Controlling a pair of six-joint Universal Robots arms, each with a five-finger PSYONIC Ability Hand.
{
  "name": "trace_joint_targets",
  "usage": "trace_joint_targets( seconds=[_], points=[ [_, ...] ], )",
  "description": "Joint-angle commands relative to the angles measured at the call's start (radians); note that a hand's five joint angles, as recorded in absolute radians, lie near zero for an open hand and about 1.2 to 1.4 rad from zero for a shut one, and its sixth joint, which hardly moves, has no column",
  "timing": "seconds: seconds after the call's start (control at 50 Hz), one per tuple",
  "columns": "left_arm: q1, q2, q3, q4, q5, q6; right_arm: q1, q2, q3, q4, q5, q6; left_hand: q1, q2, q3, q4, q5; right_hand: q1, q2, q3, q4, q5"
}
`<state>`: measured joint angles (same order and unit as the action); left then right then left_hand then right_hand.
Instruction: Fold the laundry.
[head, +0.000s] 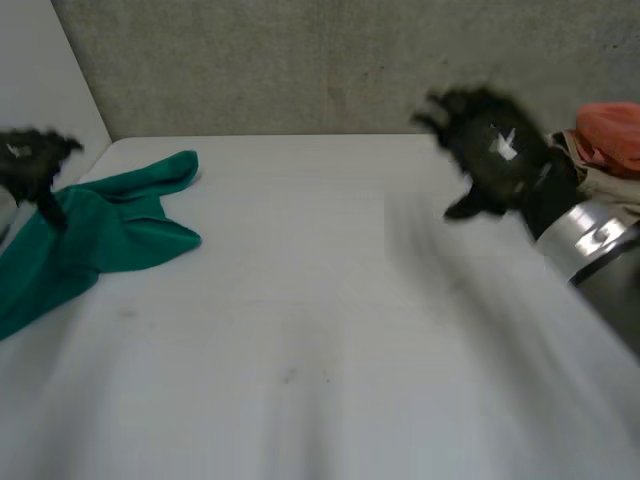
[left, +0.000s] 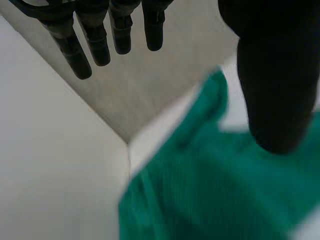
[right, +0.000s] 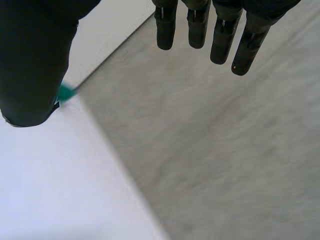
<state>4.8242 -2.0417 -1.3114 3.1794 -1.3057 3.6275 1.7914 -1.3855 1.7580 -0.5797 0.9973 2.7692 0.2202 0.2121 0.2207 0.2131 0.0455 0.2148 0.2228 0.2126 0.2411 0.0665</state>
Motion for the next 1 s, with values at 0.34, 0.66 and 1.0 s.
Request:
trace_joint_targets(
  seconds=[0.34, 0.66, 1.0],
  points=[
    [0.022, -0.405, 0.210, 0.151, 0.132, 0.066, 0.020, 0.143, 0.083, 0.155, 0.063, -0.212, 0.340, 0.348, 0.339, 0.347, 0.340, -0.040, -0.048, -0.038, -0.067, -0.066],
    [-0.049, -0.338, 0.224, 0.163, 0.080, 0.051, 0.014, 0.152, 0.074, 0.155, 0.073, -0.211, 1.176, 1.184, 1.176, 1.183, 1.176, -0.040, -0.048, -0.038, -0.067, -0.066],
    [-0.518, 0.083, 0.052, 0.162, 0.045, -0.273, -0.050, 0.141, 0.002, 0.169, 0.306, -0.108, 1.176, 1.184, 1.176, 1.183, 1.176, -0.040, -0.048, -0.038, -0.067, -0.066]
  ],
)
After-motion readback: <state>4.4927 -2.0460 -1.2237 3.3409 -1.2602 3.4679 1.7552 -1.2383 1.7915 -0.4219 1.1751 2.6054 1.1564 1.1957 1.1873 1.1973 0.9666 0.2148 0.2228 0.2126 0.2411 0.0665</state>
